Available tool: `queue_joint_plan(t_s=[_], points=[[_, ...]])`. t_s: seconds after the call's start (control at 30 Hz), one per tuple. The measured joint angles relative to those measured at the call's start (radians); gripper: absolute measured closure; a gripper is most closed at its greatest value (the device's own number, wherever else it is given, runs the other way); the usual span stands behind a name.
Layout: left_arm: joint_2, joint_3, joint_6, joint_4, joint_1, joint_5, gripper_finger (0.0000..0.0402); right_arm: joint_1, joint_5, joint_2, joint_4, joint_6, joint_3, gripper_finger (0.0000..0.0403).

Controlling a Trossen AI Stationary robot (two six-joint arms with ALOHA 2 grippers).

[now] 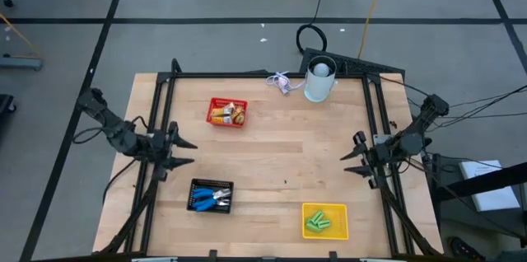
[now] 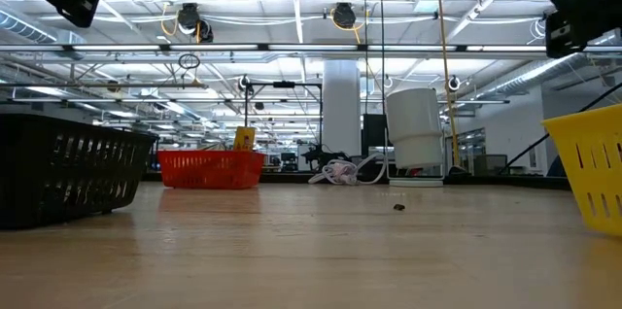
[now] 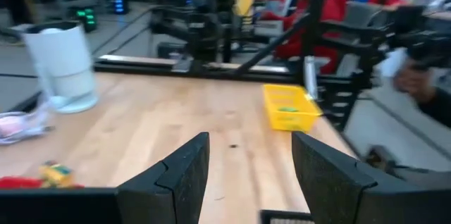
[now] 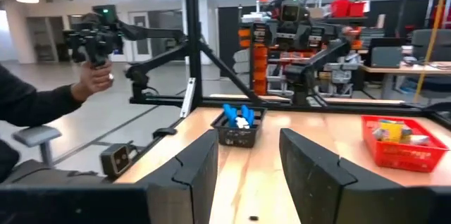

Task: Pick & Place School Supplies
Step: Return to Home Position

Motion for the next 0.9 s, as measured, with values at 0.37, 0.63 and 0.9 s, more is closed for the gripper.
queue_joint_plan(t_s=[0.37,0.63,0.9], points=[[0.000,0.000,0.062,-0.010,0.311,0.259,0.0197,-0.274,-0.191,0.000,-0.038,-0.004,0.000,0.0258],[-0.016,-0.039,-0.036,-0.058,0.605,0.582,0.0197,-0.521,-0.422,0.000,-0.082,0.034,0.000,0.0257],[-0.137,-0.216,-0.020,0.148,0.800,0.727,0.0197,-0.684,-0.577,0.000,-0.096,0.050,-0.001,0.0260]])
